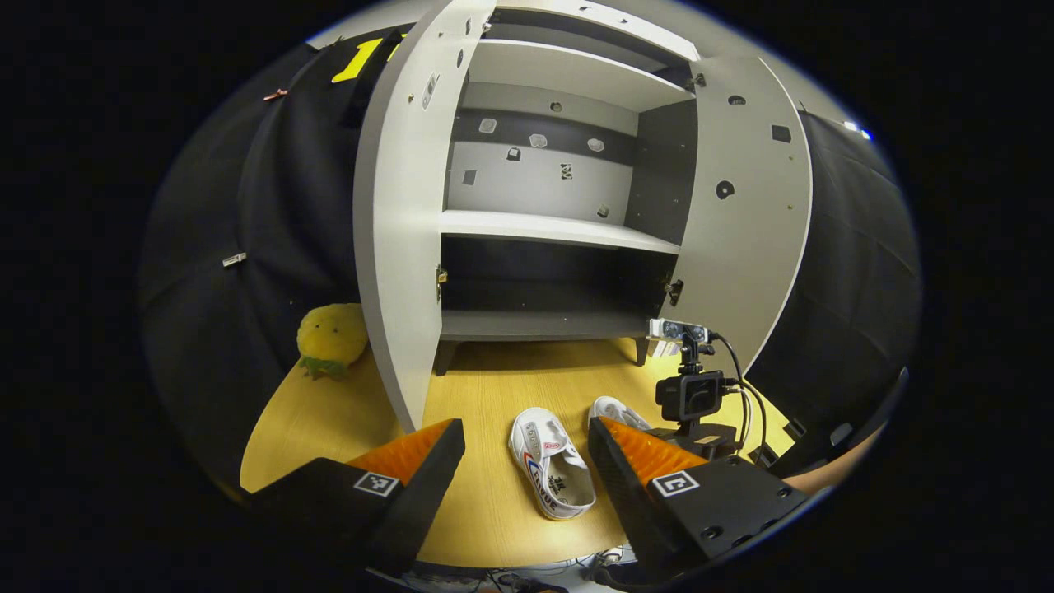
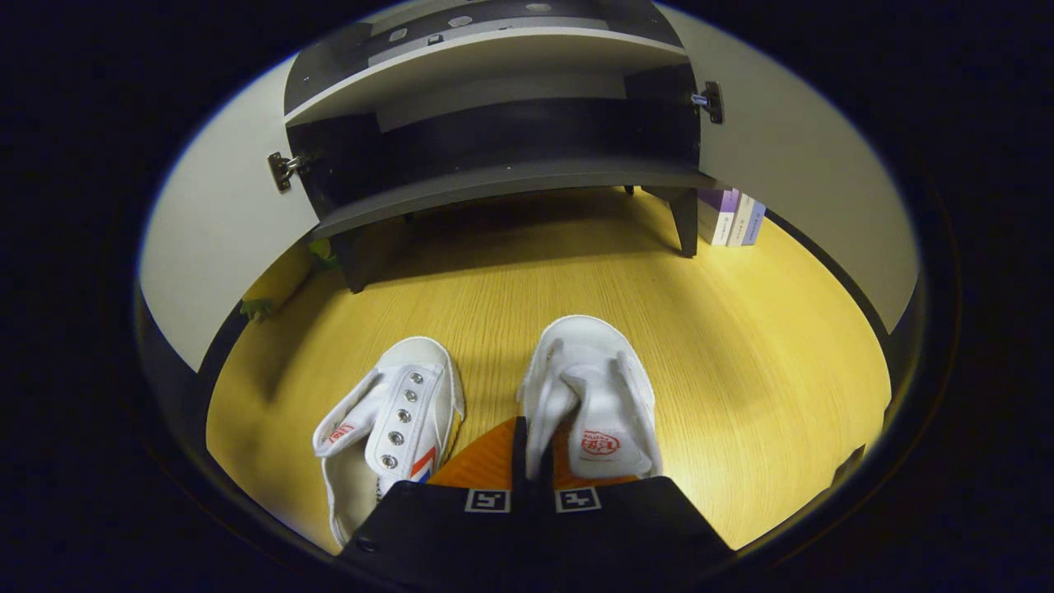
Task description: Grab one shoe with the right hand and put it into the shoe cabinet, grab the other shoe with the left hand and put it into the shoe cabinet; then close the right door with the right hand and the left door with the left hand.
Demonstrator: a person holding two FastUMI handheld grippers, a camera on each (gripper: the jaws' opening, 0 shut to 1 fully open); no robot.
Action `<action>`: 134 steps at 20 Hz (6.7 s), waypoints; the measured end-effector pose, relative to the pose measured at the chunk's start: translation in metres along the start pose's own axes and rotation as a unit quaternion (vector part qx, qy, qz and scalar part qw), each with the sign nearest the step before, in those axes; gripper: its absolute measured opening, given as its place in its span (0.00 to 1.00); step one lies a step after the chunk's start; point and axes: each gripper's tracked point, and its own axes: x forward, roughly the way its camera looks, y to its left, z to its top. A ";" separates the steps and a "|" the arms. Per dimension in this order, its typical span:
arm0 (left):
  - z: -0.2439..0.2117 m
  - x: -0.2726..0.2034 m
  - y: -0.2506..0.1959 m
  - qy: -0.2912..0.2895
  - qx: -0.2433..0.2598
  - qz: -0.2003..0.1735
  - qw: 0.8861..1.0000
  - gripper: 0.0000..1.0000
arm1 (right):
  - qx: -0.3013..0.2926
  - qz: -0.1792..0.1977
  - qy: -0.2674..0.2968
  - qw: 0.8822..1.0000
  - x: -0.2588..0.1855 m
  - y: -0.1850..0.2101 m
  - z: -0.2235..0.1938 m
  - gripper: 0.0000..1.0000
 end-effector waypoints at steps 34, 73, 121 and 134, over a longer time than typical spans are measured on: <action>0.086 -0.032 0.020 -0.124 0.053 0.058 0.989 0.95 | -0.108 0.041 -0.281 0.953 -0.131 0.050 0.436 0.05; 0.055 -0.065 0.047 -0.102 -0.014 0.088 0.991 0.95 | -0.103 0.011 -0.185 0.977 -0.051 0.053 0.469 0.99; -0.167 0.198 0.018 0.178 0.072 0.102 0.976 0.21 | -0.040 -0.028 -0.098 0.994 -0.217 -0.131 0.073 0.98; -0.064 0.137 0.008 0.120 0.049 0.097 0.987 0.05 | -0.060 -0.020 -0.135 0.989 -0.220 -0.140 0.090 0.98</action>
